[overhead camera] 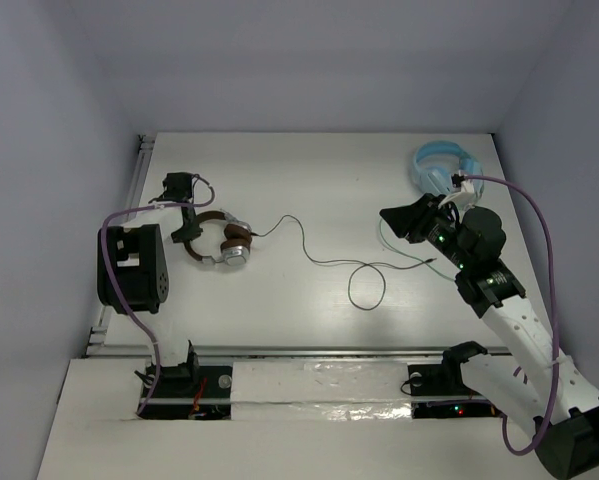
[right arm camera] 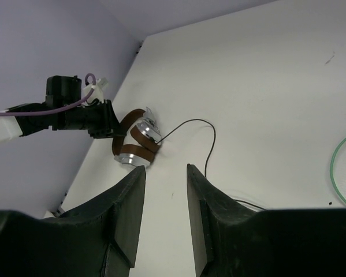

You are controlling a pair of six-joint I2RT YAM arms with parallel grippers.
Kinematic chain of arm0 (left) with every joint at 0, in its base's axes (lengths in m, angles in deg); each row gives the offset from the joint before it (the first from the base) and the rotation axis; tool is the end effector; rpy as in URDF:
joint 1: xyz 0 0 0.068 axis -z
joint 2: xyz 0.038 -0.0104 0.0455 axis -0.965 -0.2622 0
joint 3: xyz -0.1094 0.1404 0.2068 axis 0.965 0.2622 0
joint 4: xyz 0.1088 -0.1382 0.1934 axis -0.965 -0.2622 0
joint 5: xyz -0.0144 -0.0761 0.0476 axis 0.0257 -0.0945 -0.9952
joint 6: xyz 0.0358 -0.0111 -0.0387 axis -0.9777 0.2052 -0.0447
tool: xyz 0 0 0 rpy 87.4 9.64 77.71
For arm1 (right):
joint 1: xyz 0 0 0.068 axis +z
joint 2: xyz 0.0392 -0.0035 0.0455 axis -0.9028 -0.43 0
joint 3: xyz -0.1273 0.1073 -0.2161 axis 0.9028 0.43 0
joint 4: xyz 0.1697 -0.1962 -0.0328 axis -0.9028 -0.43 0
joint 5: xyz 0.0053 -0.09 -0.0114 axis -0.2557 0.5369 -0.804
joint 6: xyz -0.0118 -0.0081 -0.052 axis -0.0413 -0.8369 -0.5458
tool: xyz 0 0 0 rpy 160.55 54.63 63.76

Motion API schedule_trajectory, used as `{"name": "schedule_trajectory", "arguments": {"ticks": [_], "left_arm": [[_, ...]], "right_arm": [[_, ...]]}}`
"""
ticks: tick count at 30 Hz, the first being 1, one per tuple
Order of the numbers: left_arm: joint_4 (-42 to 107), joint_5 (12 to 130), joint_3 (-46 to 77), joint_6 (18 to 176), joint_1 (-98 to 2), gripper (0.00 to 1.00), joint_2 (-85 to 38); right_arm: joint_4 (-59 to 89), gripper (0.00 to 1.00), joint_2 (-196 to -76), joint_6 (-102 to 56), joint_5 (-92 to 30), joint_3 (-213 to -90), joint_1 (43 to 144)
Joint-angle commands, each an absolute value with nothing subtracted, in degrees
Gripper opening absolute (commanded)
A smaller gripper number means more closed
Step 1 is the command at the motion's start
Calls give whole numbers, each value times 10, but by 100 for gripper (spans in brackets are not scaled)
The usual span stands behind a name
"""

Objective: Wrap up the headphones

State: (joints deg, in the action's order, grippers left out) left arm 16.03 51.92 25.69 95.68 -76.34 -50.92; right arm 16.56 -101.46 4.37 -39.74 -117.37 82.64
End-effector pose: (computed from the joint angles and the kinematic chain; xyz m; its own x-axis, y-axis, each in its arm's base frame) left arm 0.3649 0.0167 0.1695 -0.7810 -0.1971 -0.5926 -0.2796 0.9588 0.0496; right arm 0.1829 0.0704 0.3345 -0.3715 0.4436 -0.8156 -0.4309 0.6957 0.5747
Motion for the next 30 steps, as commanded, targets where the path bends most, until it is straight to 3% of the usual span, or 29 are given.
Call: {"name": "schedule_trajectory", "arguments": {"ticks": [1, 2, 5, 10, 16, 18, 19, 22, 25, 30], "left_arm": [[145, 526, 248, 955, -755, 13, -524], [139, 527, 244, 955, -755, 3, -522], [142, 555, 248, 956, -755, 0, -487], [144, 673, 256, 975, -748, 0, -371], [118, 826, 219, 996, -748, 0, -277], [112, 857, 211, 1005, -748, 0, -248], [111, 886, 210, 1013, -748, 0, -237], [114, 948, 209, 1038, -748, 0, -198], [131, 1006, 211, 1063, -743, 0, -160], [166, 1049, 196, 1121, -743, 0, -116]], "right_arm": [[190, 41, -1009, 32, -401, -1175, 831], [190, 41, -1009, 32, -400, -1175, 831], [193, 35, -1012, 32, -399, -1173, 831], [242, 1, -1034, 34, -495, -1164, 831], [266, 0, -1079, 25, -551, -1169, 849], [263, 9, -1092, 15, -548, -1171, 849], [265, 37, -1096, 13, -543, -1172, 849], [282, 77, -1124, 2, -563, -1176, 856], [262, 86, -1174, -31, -569, -1205, 889], [235, 87, -1238, -99, -524, -1236, 943]]}}
